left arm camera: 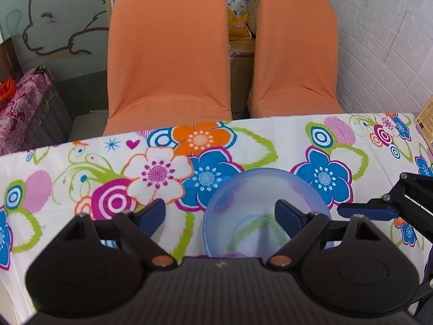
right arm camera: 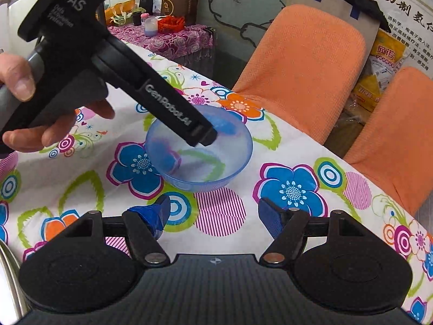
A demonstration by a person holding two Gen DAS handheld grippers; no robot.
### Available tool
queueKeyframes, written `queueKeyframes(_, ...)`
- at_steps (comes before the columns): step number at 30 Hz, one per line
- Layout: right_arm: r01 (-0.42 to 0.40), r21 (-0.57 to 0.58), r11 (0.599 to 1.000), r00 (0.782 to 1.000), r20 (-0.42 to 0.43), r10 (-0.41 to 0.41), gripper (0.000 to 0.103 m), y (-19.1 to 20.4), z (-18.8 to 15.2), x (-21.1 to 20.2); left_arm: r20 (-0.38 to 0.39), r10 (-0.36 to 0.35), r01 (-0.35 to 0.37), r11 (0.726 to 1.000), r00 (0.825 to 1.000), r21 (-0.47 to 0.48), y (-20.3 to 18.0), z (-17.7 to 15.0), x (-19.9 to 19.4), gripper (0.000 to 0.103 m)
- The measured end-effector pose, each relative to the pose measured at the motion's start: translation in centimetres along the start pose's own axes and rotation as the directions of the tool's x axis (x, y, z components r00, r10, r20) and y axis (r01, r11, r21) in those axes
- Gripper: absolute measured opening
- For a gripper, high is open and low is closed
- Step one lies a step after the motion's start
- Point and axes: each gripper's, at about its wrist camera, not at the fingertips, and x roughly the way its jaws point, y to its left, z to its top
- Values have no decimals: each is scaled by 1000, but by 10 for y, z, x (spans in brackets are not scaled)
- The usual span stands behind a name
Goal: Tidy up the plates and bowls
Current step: 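Move the left tool to the translucent blue bowl, then grip the blue bowl rim with the left tool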
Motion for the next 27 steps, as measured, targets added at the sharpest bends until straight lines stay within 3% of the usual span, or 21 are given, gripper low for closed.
queueKeyframes(10,-59,-6,998,998,25,59,58,3,5,22,-1,-32,32,999,999,-1,-1,-5,16,88)
queueKeyframes(12,-68,-2,998,997,31,68,59,5,6,27,1,-36,36,999,999,0,-2,-6,19,78)
queueKeyframes(14,-91,6,996,994,64,90,59,5,7,31,12,-25,25,999,1000,25,-6,-7,15,56)
queueKeyframes(18,-79,30,996,990,121,74,58,6,10,25,58,-16,13,998,998,57,-13,-6,-14,52)
queueKeyframes(23,-48,33,998,982,184,41,58,14,13,-14,123,-16,4,995,992,96,-38,-13,-65,53)
queueKeyframes(27,-27,48,999,980,201,17,58,27,7,-62,152,-81,68,994,985,90,-67,-36,-113,57)
